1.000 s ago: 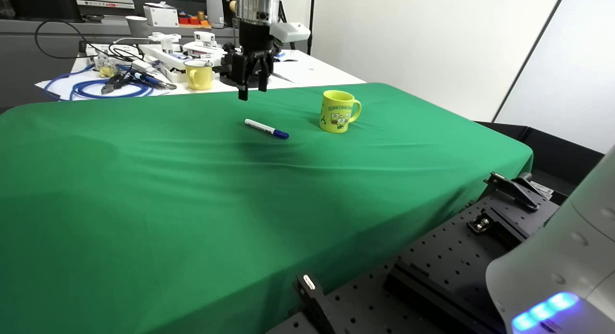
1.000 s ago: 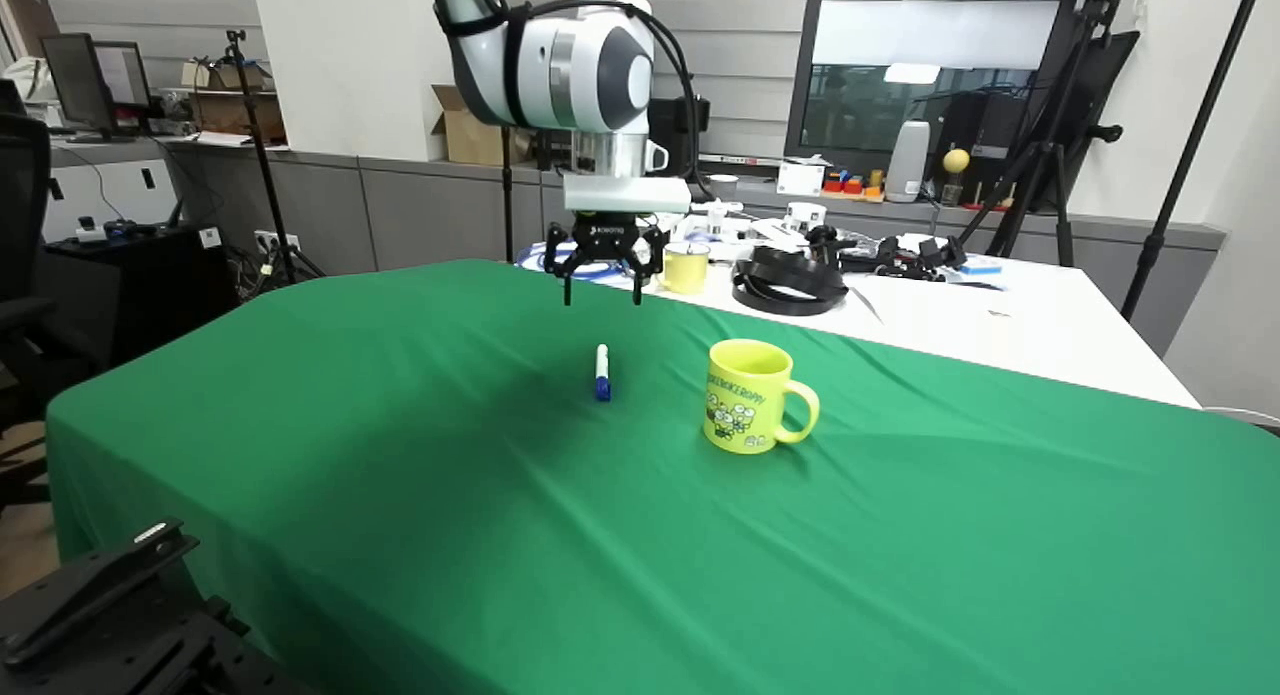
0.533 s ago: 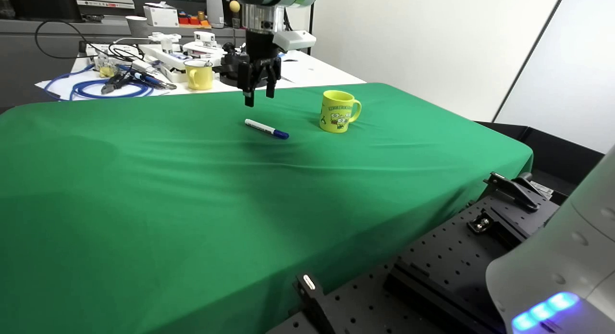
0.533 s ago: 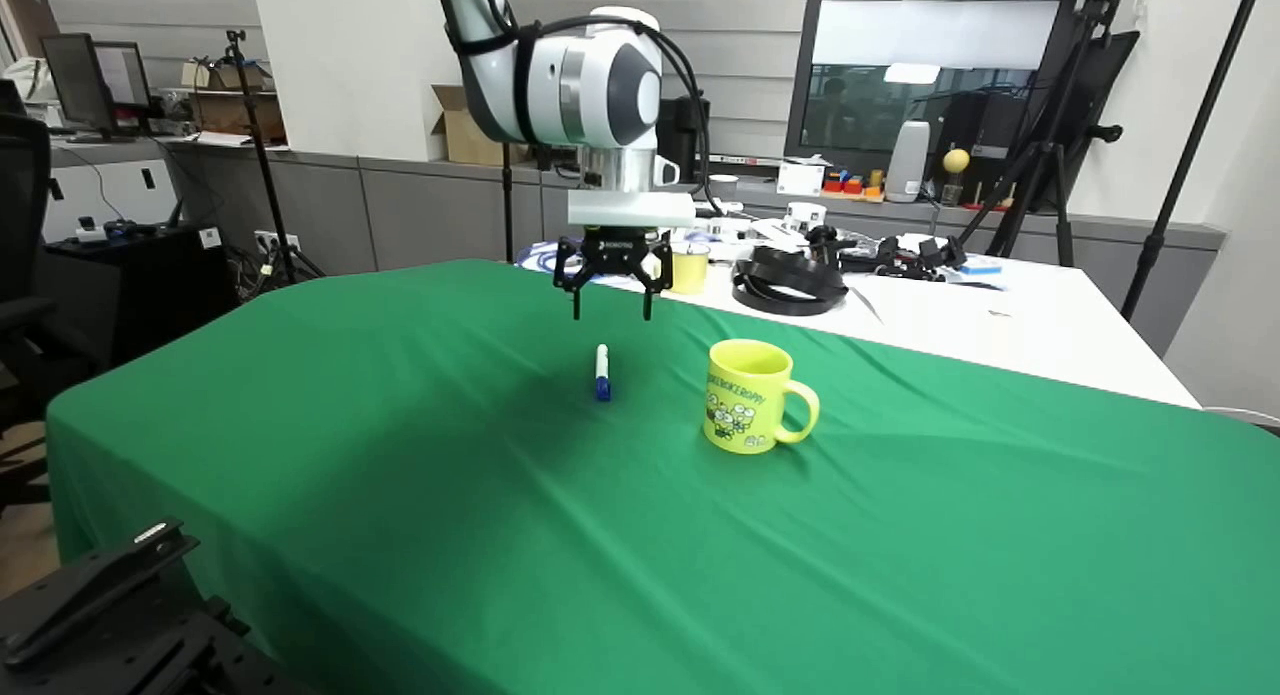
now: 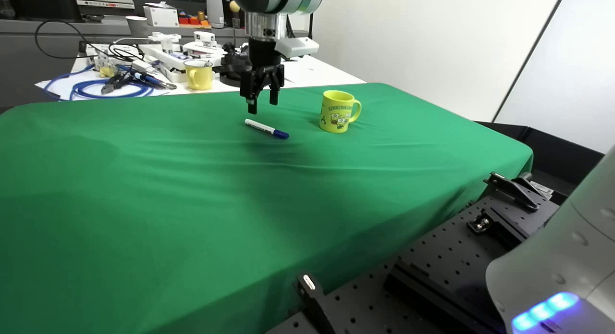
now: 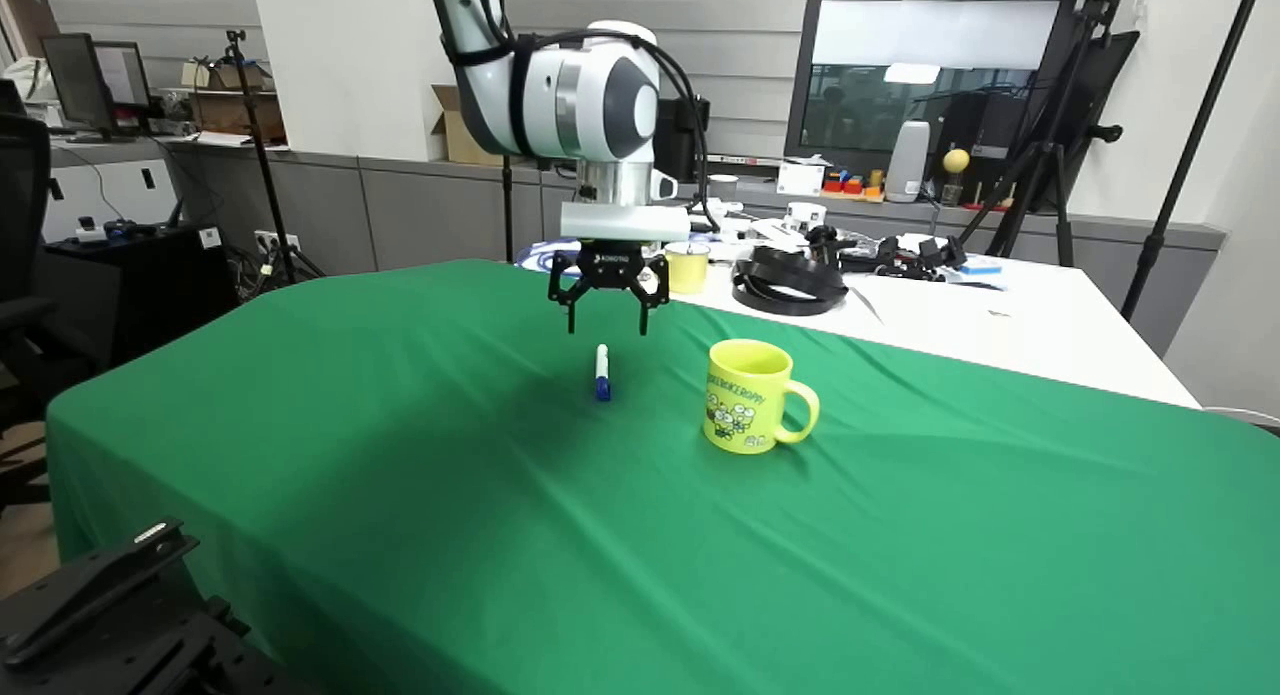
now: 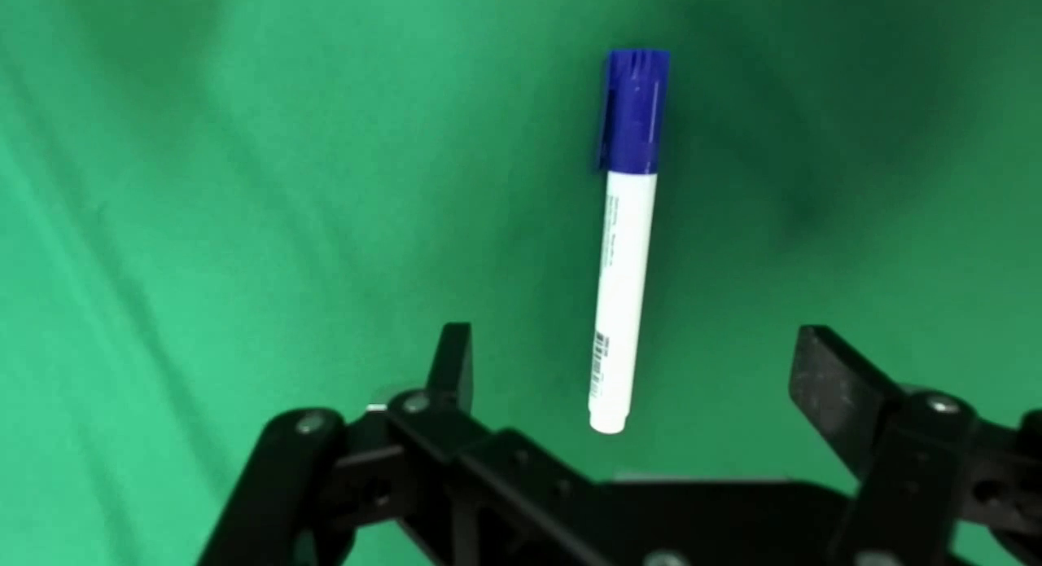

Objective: Put the marker in the mug

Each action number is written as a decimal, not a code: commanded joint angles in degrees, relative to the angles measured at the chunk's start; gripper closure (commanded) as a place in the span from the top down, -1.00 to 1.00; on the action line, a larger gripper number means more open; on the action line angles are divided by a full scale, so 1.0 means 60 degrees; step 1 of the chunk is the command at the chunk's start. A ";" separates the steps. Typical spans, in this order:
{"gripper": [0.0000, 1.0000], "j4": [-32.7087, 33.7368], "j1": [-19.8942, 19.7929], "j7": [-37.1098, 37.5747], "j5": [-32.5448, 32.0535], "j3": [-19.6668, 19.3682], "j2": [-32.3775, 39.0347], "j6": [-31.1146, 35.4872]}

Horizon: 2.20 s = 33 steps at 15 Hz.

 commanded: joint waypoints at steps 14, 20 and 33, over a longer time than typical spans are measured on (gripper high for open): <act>1.00 -0.0196 -0.0015 0.0291 -0.0268 0.0171 0.0508 0.0953; -0.10 -0.0187 0.0027 0.0315 -0.0474 0.0122 0.0690 0.1100; -0.91 -0.0110 0.0361 0.0493 -0.0969 -0.0007 0.0481 0.0907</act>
